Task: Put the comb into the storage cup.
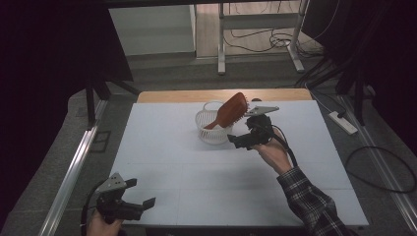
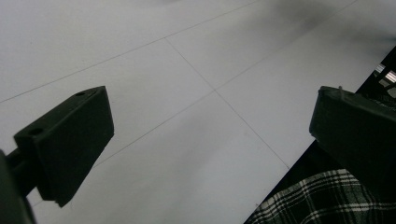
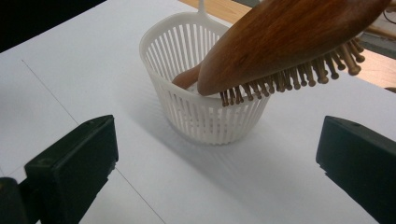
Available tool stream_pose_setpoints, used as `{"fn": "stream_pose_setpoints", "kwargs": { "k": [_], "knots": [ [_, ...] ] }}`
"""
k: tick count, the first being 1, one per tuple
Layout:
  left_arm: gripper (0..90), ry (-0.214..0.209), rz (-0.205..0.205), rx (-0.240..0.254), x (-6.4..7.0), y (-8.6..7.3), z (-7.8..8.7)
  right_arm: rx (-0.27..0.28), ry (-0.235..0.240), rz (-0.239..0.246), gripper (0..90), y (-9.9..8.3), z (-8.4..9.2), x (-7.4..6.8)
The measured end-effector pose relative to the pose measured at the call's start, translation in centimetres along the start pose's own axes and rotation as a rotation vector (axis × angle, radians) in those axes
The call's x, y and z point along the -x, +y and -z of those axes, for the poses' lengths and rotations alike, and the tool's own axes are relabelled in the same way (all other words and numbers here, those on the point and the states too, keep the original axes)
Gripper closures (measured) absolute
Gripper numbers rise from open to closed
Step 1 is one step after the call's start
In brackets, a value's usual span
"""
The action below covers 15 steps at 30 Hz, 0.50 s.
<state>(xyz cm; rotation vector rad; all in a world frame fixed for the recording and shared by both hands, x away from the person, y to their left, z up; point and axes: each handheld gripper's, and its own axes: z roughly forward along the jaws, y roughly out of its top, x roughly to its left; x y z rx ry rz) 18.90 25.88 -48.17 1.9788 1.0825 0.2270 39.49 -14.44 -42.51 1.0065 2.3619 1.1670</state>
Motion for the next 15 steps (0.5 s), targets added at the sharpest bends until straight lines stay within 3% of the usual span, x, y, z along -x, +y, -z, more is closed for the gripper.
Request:
{"fn": "stream_pose_setpoints", "kwargs": {
  "k": [15],
  "knots": [
    [0.8,-0.004,-0.005,-0.006,0.04,0.03,-0.06,-0.012,0.032,0.004,0.0,-0.82,0.58,0.03]
  ]
}}
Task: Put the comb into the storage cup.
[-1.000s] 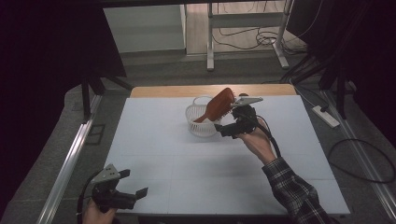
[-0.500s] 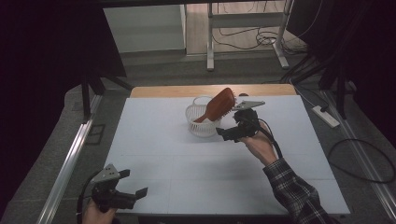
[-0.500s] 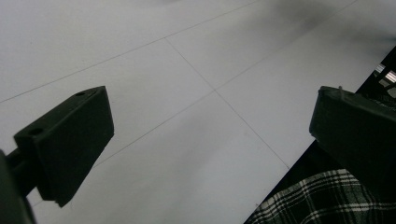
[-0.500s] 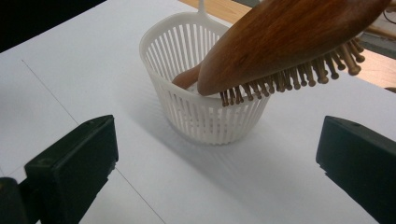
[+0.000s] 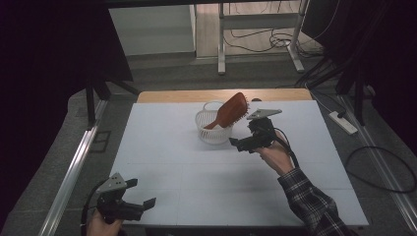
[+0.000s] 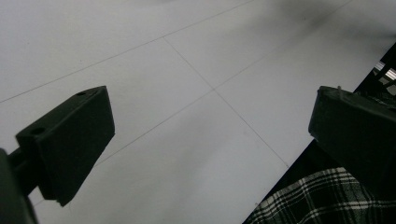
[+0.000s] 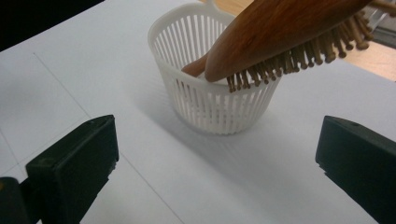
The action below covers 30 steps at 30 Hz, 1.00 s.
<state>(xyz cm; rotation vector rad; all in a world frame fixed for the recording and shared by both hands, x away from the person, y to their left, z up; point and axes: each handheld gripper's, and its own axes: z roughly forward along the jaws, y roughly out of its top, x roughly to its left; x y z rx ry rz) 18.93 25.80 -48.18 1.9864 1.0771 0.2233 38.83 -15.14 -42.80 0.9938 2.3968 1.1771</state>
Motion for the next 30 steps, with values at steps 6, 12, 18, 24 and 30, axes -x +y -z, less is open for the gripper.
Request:
{"fn": "stream_pose_setpoints", "kwargs": {
  "k": [6,12,18,24,30],
  "knots": [
    [0.7,-0.002,0.004,0.000,-0.1,0.0,0.0,-0.010,0.008,0.018,0.0,-0.2,0.2,-0.1],
    [0.7,0.000,0.003,-0.003,0.0,0.0,0.0,-0.007,0.046,0.003,0.0,-0.4,0.6,-0.1],
    [0.8,-0.001,0.005,-0.003,-0.1,0.0,0.0,-0.004,0.055,0.015,0.0,-0.6,1.0,-0.4],
    [0.8,-0.001,0.006,-0.003,-0.1,0.0,0.0,-0.017,0.054,0.013,0.0,-1.0,1.4,-0.6],
    [1.0,-0.004,0.008,-0.001,-0.1,0.0,0.0,-0.019,0.042,0.012,0.0,-1.4,1.9,-0.7]
  ]
}}
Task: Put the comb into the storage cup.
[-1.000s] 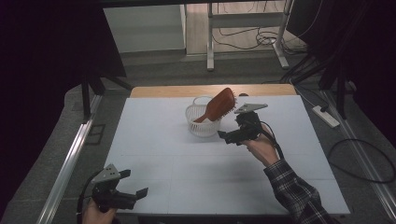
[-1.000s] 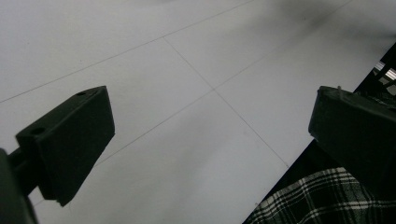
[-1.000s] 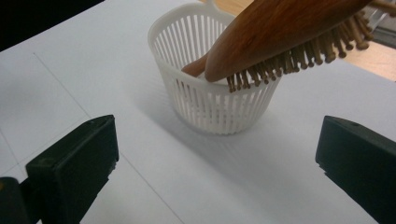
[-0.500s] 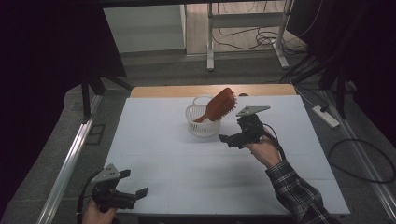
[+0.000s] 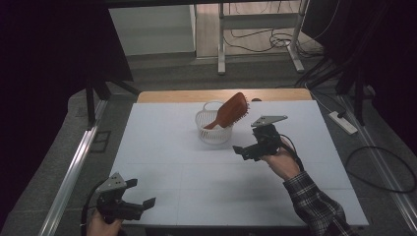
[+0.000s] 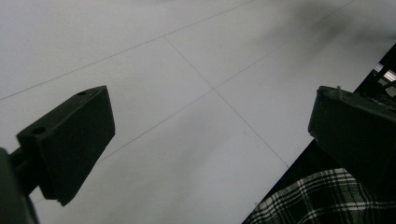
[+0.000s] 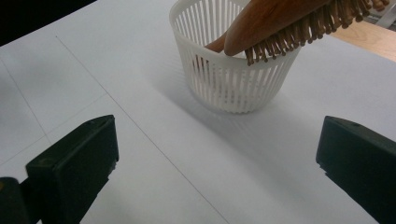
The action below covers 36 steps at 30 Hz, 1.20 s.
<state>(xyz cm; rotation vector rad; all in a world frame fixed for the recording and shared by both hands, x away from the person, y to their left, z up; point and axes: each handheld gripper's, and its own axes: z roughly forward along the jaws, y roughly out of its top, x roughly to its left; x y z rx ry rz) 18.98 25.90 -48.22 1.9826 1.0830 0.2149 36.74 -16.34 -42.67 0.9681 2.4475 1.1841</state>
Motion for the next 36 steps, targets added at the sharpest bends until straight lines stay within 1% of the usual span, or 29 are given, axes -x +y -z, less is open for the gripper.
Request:
{"fn": "stream_pose_setpoints", "kwargs": {
  "k": [5,8,12,24,29,36],
  "knots": [
    [1.0,-0.001,0.002,0.000,0.0,0.0,0.0,0.006,0.000,-0.005,0.0,-0.4,0.4,0.0],
    [1.0,0.001,0.001,-0.001,0.0,0.0,0.0,0.006,-0.008,0.004,0.0,-0.8,0.6,0.1],
    [1.0,0.000,0.002,-0.001,0.0,0.0,0.0,0.004,-0.002,-0.002,0.0,-1.2,0.8,0.1],
    [1.0,0.002,-0.001,-0.003,0.1,0.0,0.0,-0.014,0.004,-0.010,0.0,-2.1,1.7,0.1],
    [1.0,0.002,-0.001,-0.003,0.0,0.0,0.0,-0.019,-0.006,0.005,0.0,-2.5,2.1,0.1],
    [1.0,0.003,-0.003,-0.005,0.1,0.0,0.0,-0.024,-0.013,-0.003,0.0,-3.2,2.8,0.3]
  ]
}}
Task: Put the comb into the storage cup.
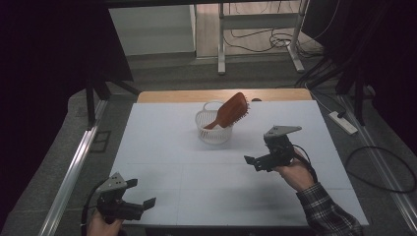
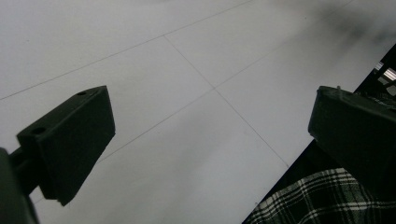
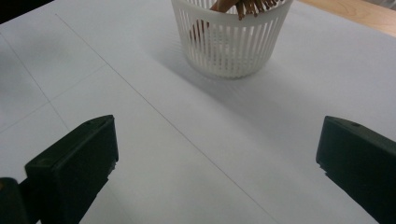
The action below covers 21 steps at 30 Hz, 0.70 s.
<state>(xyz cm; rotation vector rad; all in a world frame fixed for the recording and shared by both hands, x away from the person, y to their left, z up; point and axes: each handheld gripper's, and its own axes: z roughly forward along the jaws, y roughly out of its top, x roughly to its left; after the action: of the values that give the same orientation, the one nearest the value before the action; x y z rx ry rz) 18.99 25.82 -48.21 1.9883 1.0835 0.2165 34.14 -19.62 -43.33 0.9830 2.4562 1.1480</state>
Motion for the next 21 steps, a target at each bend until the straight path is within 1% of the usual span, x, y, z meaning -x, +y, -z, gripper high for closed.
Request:
{"fn": "stream_pose_setpoints", "kwargs": {
  "k": [7,17,21],
  "knots": [
    [1.0,0.000,-0.002,0.000,0.0,0.0,0.0,-0.004,-0.006,-0.007,0.0,-0.7,0.7,0.2],
    [1.0,0.002,-0.003,-0.001,0.0,0.0,0.0,-0.005,-0.028,-0.013,0.0,-1.5,1.9,0.4],
    [1.0,0.002,-0.002,-0.002,0.0,0.0,0.0,-0.007,-0.040,-0.003,0.0,-1.9,2.4,0.4]
  ]
}}
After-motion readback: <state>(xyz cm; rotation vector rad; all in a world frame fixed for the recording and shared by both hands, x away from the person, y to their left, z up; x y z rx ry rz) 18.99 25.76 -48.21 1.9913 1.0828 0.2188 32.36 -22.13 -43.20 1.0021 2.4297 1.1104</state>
